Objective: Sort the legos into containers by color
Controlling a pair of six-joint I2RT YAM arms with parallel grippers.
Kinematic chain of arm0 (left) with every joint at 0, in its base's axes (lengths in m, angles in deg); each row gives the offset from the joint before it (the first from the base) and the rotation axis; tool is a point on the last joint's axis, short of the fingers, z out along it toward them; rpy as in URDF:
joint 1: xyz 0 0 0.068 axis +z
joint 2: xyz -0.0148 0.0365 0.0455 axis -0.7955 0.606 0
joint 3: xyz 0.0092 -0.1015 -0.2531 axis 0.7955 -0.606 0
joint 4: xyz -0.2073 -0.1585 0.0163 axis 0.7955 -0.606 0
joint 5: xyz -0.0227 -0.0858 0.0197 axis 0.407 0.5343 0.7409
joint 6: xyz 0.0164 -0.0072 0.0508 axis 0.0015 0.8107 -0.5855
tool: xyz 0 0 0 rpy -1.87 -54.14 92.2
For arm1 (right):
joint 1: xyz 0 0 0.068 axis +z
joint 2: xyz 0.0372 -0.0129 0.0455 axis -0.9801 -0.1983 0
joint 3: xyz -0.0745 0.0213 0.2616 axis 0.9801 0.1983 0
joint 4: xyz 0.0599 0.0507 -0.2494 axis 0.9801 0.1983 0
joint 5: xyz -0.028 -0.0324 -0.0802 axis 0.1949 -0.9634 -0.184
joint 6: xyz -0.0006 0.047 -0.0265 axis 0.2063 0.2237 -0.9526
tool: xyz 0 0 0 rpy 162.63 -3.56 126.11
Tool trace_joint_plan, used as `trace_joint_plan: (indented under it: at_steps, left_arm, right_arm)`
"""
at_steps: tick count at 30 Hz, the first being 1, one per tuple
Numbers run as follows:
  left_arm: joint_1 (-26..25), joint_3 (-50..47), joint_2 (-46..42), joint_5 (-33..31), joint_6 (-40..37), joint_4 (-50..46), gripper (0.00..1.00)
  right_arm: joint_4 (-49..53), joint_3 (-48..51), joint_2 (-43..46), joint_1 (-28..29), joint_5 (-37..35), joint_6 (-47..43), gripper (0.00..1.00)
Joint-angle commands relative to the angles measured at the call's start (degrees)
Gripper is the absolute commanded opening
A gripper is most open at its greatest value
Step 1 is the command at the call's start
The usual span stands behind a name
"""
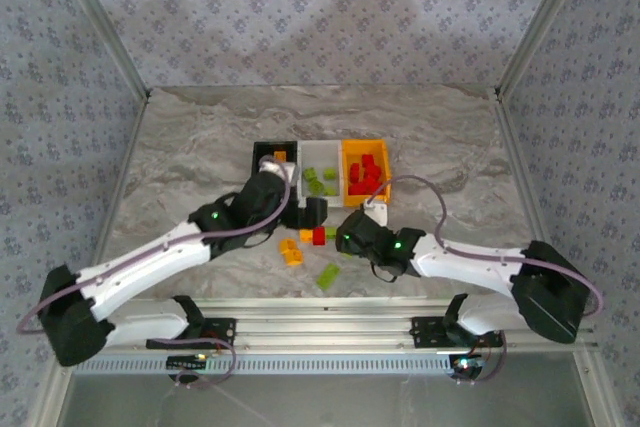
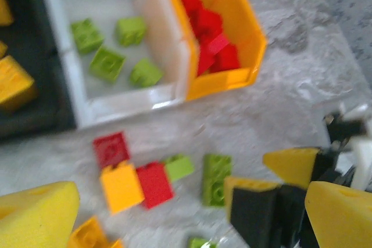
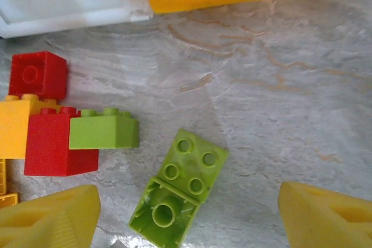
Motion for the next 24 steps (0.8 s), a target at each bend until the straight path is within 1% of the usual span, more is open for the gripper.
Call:
trace_joint_plan:
  at_steps: [1,6,10,19,22,24]
  left_arm:
    - [-0.4,-5.8,-8.1,-6.1,5.1,-2.1,1.00]
    - [-0.4,-13.2,-20.4,-9.1,8.8,-6.2,1.00]
    - [-0.4,-16.1,-25.8,-10.2,10.3,-9.4,0.99]
    - [-0.4,-19.9,-28.1,-9.9,12.2,-9.8,1.00]
    - [-0.4,-20.0,-28.1,-10.1,12.1,-10.0,1.00]
    - [-0.4,-20.1,-28.2,-10.1,12.2,-9.9,1.00]
  right_arm:
    - [0.1,-2.4,-4.3,1.5,-2.7,3.1,0.81]
    - [2.9,-6.2,-10.8,3.2,-3.4,5.3,0.77]
    - [4.9,-6.4,-12.7,3.4,-4.2,8.0,0.69]
    - [5.5,-3.6,-12.8,2.4,-3.9,10.2,0.48]
    - [5.4,-1.5,-11.5,2.5,-3.8,11.4,0.45]
    - [5.6,-0.1,-10.6,2.5,-3.7,12.0,0.45]
